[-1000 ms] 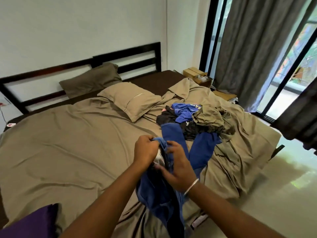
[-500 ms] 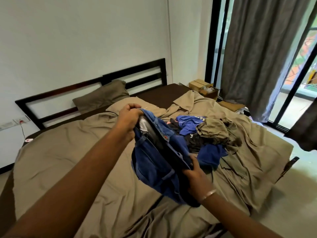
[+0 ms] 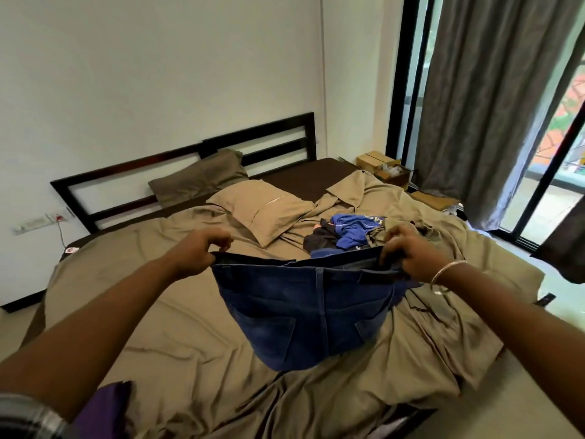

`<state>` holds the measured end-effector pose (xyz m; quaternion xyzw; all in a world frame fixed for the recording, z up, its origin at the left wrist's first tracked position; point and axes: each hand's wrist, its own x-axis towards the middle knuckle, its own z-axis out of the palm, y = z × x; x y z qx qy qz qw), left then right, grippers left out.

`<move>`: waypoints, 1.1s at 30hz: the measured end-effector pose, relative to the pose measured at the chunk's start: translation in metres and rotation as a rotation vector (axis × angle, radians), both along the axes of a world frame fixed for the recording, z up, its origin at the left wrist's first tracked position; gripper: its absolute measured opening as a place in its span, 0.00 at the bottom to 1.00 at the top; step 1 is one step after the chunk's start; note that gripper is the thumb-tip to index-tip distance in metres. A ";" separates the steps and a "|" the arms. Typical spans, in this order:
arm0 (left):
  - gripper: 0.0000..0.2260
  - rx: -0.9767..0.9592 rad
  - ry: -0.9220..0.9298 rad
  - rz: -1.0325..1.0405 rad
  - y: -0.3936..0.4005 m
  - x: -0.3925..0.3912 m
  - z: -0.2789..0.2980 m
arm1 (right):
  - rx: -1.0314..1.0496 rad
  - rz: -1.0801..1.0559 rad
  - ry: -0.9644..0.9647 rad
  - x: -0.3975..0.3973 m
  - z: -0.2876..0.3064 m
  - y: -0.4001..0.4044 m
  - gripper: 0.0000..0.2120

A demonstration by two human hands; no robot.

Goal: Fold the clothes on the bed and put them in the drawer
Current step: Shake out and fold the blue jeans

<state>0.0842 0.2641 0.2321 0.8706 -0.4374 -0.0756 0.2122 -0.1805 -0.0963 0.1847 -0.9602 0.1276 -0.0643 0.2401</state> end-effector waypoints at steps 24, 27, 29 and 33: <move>0.11 -0.540 0.132 0.417 -0.019 -0.022 0.327 | -0.568 0.095 -0.648 0.042 0.330 -0.023 0.03; 0.09 -0.630 -0.005 0.406 0.002 -0.027 0.365 | -0.623 0.149 -0.619 0.025 0.372 -0.020 0.12; 0.09 -0.741 -0.068 0.408 0.011 -0.031 0.390 | -0.615 0.131 -0.713 0.021 0.402 -0.023 0.08; 0.13 -0.782 -0.224 0.456 0.023 -0.031 0.417 | -0.605 -0.099 -0.843 0.037 0.427 -0.023 0.06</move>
